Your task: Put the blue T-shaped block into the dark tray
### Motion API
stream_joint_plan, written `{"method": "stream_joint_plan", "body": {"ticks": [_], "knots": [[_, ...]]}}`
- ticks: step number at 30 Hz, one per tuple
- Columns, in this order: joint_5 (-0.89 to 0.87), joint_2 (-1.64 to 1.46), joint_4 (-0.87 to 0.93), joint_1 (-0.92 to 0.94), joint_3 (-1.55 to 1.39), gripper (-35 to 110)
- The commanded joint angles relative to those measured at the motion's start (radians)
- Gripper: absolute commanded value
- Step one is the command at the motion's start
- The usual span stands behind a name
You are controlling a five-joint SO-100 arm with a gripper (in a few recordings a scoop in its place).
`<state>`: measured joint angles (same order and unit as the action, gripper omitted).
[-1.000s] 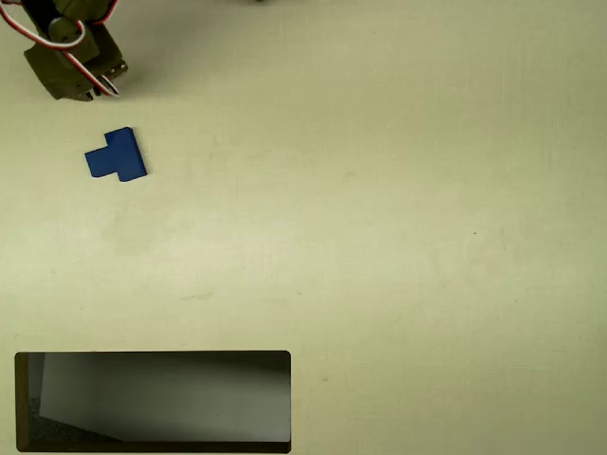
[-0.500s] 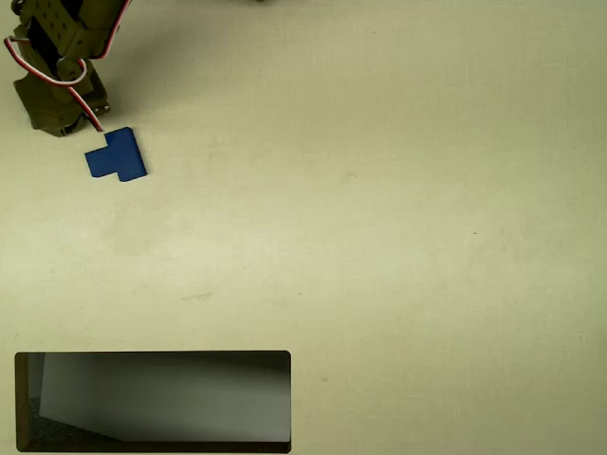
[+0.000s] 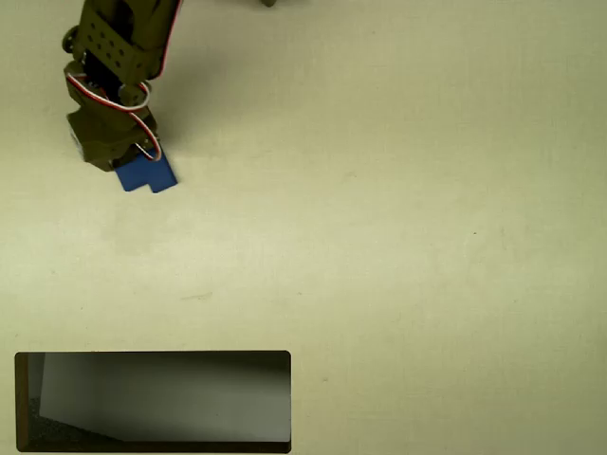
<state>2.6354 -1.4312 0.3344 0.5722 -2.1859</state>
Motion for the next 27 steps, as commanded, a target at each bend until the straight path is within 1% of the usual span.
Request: {"method": "stream_joint_plan", "body": {"ticks": [1,10,18,21,23,27], "knots": [[-0.072,-0.028,-0.008,-0.081,-0.032,0],[-0.275,-0.080,-0.063,-0.295,-0.114,0],[-0.365,-0.133,-0.097,-0.400,-0.186,0],[-0.314,-0.138,-0.097,-0.376,-0.195,0],[-0.235,-0.144,-0.086,-0.336,-0.207,0],[-0.092,-0.189,-0.008,-0.301,-0.229,0]]}}
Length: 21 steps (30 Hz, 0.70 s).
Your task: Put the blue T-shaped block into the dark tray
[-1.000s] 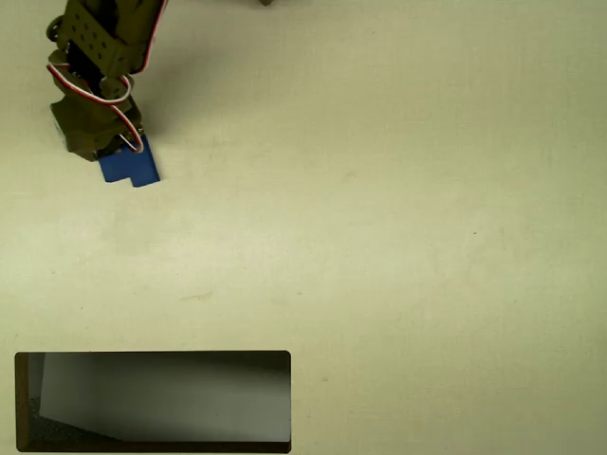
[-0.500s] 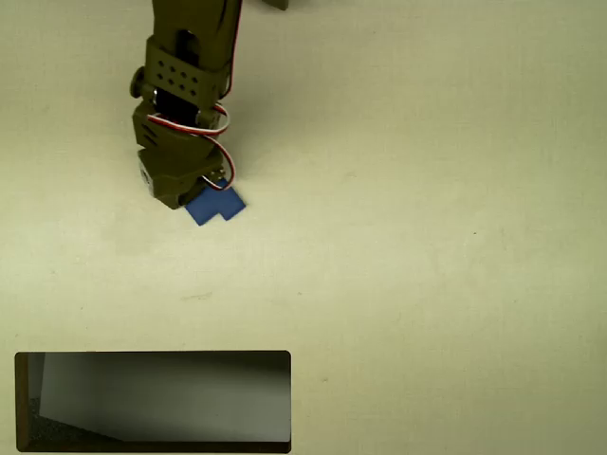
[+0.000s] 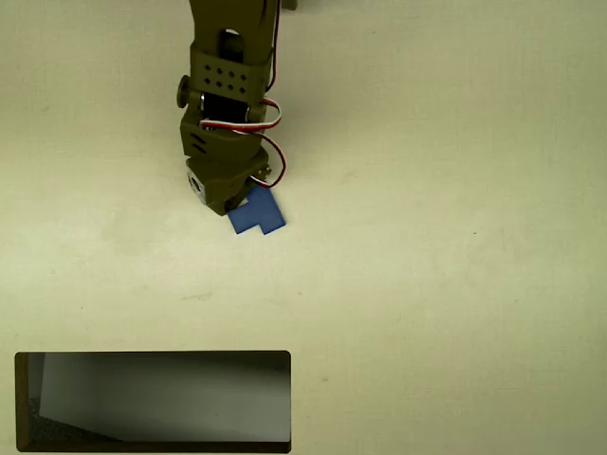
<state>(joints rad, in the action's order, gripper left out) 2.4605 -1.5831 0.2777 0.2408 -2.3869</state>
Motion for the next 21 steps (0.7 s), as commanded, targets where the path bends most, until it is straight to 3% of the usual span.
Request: {"method": "stream_joint_plan", "body": {"ticks": [1,8,16,21], "knots": [[0.109,-0.052,0.055,0.032,-0.043,0],[0.244,-0.133,0.184,0.063,-0.087,0],[0.206,-0.239,0.209,-0.009,-0.189,0],[0.067,-0.259,0.210,-0.121,-0.206,0]]}}
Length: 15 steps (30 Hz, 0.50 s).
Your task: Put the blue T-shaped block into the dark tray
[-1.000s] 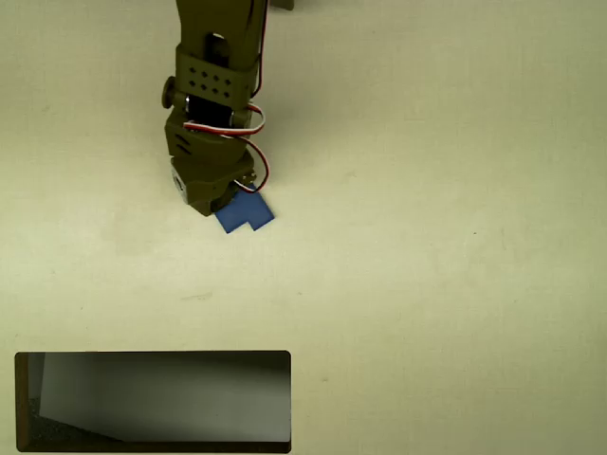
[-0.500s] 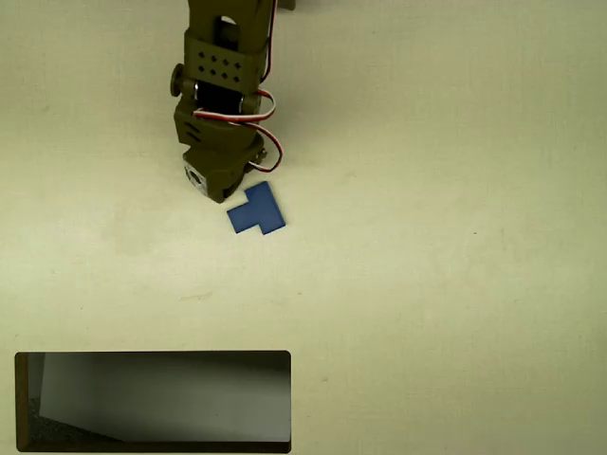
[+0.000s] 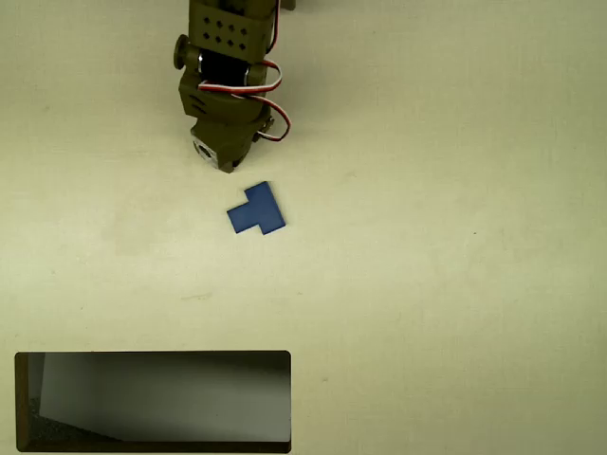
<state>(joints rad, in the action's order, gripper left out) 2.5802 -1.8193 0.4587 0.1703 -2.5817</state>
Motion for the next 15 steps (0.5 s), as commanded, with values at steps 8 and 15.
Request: {"method": "stream_joint_plan", "body": {"ticks": [8,15], "knots": [[-0.213,0.041,0.002,-0.179,0.051,0],[-0.232,0.221,-0.035,-0.152,0.233,0]]}}
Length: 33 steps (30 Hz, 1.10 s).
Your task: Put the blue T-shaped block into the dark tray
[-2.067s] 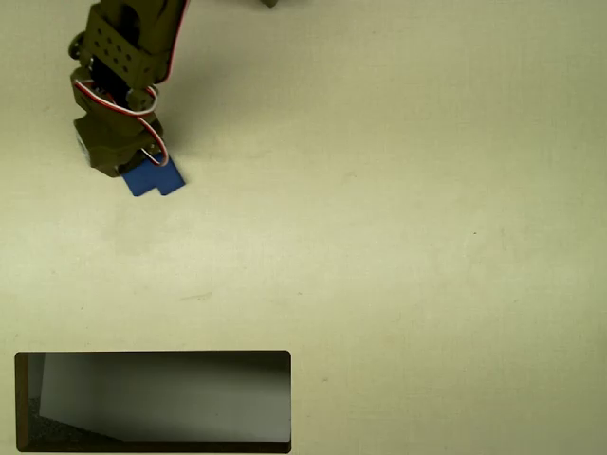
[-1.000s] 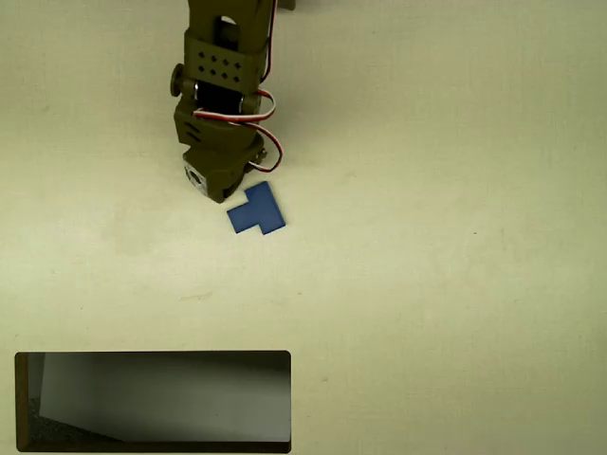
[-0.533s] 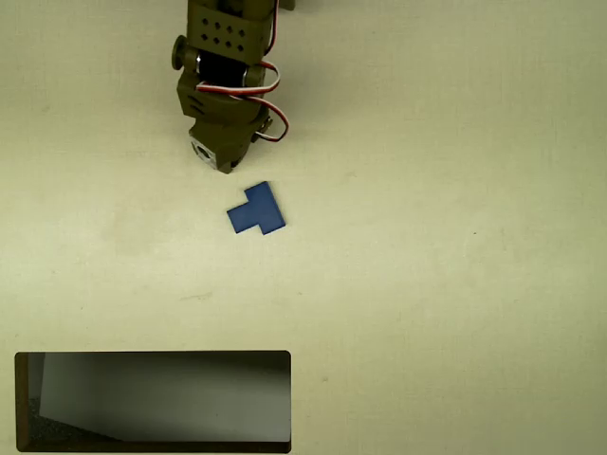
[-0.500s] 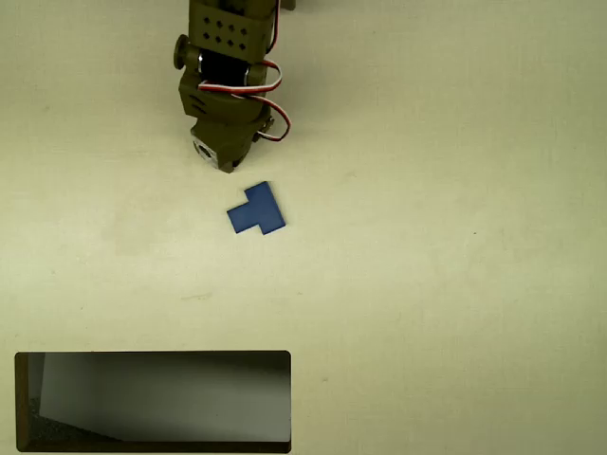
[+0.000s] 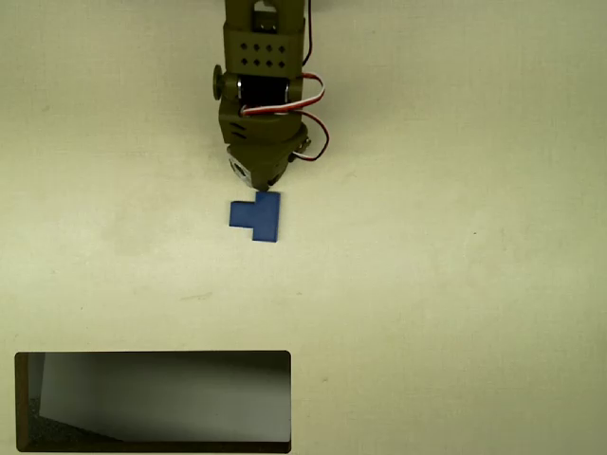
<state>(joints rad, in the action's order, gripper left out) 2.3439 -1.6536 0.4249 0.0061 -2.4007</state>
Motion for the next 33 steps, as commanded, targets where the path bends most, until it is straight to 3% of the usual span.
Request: {"method": "stream_joint_plan", "body": {"ticks": [1,12,19,26,30,33], "knots": [[-0.003,0.092,-0.002,0.014,0.098,0],[-0.071,0.500,0.063,0.034,0.667,0],[-0.034,0.643,0.104,0.100,0.870,0],[-0.084,0.650,0.117,0.069,0.891,0],[-0.212,0.589,0.135,-0.043,0.838,0],[-0.360,0.497,0.247,-0.121,0.810,0]]}}
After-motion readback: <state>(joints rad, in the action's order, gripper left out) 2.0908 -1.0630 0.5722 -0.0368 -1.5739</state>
